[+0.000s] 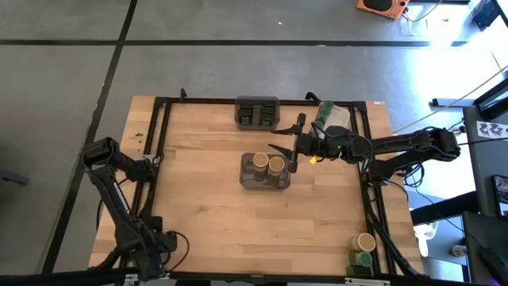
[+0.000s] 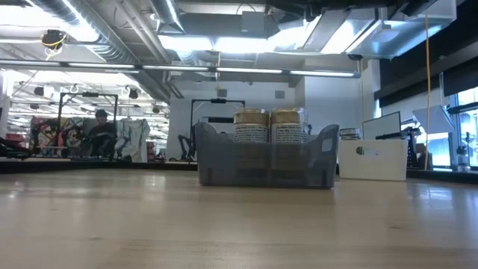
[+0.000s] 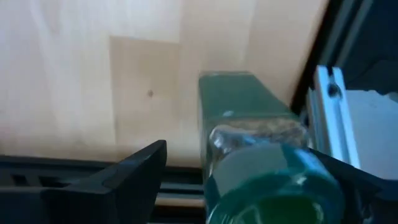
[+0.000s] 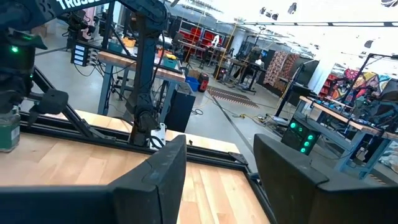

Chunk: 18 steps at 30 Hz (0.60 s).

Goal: Sort spices by type
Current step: Put the green seasoning bottle into the white bin

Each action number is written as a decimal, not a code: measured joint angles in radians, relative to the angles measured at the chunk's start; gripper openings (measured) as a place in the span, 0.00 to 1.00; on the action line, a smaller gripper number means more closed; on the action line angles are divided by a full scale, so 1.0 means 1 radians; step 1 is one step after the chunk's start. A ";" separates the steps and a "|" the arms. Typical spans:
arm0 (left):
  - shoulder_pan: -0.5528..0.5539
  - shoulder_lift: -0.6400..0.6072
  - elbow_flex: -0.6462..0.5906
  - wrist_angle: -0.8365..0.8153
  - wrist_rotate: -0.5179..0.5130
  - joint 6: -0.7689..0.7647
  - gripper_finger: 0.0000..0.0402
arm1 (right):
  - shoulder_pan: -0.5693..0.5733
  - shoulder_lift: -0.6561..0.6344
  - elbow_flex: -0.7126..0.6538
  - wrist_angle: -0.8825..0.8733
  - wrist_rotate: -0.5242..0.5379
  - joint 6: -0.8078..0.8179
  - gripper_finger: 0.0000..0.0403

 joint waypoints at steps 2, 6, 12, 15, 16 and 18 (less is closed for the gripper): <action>0.015 0.000 -0.005 -0.010 -0.002 0.021 0.75 | 0.000 0.000 0.000 0.000 0.000 0.000 0.46; 0.041 -0.001 -0.017 -0.047 -0.002 0.074 0.65 | 0.000 0.000 0.000 -0.002 0.000 0.001 0.46; 0.100 -0.002 -0.020 -0.149 -0.023 0.169 0.47 | 0.000 0.000 0.000 -0.011 0.000 0.001 0.46; 0.138 -0.004 -0.020 -0.192 -0.043 0.234 0.47 | 0.000 0.000 0.000 -0.017 0.000 0.001 0.46; 0.151 -0.007 -0.021 -0.203 -0.058 0.262 0.47 | 0.000 0.000 0.000 -0.018 0.000 0.001 0.46; 0.182 -0.016 -0.021 -0.216 -0.099 0.322 0.47 | 0.000 0.000 0.000 -0.026 0.000 0.001 0.46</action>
